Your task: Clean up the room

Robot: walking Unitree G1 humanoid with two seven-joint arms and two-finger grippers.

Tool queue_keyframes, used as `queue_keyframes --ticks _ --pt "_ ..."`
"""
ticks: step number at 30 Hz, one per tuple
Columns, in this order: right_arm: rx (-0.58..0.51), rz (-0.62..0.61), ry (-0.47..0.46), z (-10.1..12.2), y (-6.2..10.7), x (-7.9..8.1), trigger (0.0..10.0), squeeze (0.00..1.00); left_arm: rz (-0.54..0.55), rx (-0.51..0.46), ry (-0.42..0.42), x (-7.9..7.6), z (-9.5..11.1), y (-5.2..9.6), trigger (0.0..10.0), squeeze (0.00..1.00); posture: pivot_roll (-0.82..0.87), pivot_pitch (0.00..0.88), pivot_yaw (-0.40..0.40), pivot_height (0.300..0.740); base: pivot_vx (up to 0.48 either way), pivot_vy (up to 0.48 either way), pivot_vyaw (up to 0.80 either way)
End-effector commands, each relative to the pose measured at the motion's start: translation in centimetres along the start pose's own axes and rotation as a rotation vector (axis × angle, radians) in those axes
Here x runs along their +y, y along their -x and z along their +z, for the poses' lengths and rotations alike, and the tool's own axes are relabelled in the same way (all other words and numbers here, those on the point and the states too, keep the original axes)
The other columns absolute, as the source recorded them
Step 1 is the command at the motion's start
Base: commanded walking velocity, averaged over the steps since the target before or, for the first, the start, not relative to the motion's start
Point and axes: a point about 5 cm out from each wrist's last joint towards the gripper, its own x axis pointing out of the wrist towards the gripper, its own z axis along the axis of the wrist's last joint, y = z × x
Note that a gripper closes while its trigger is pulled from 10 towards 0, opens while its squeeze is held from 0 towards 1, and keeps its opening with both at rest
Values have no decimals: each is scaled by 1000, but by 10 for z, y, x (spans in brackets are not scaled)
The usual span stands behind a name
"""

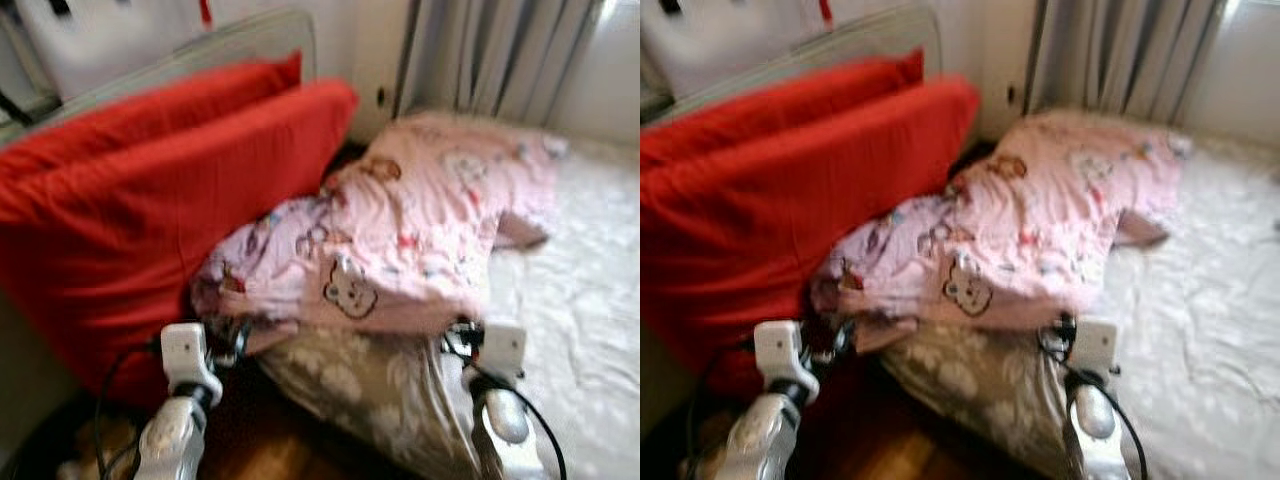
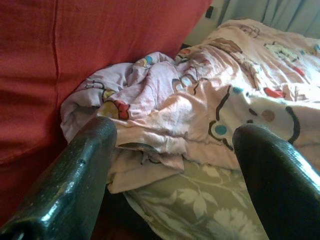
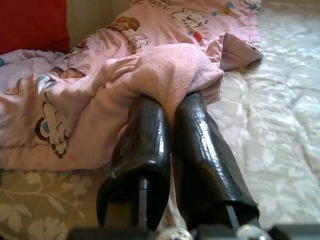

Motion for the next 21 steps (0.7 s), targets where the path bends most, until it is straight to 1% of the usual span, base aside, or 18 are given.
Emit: queue_keyframes --ticks 1,15,18,21 --pt "-14 -15 1 3 -1 -4 10000 0 1 7 -3 0 -2 2 10000 0 -19 35 32 740 -274 0 0" --pt "-12 -24 0 3 -1 -4 10000 0 0 9 -6 0 -2 2 10000 0 -19 35 33 740 -265 0 0" --pt "-8 -23 1 2 0 -3 10000 0 3 12 -7 0 -2 2 10000 0 -20 36 33 740 0 0 0" --pt "8 -45 15 0 0 -6 10000 0 6 15 -9 1 -3 2 10000 0 -21 36 32 740 0 0 0"
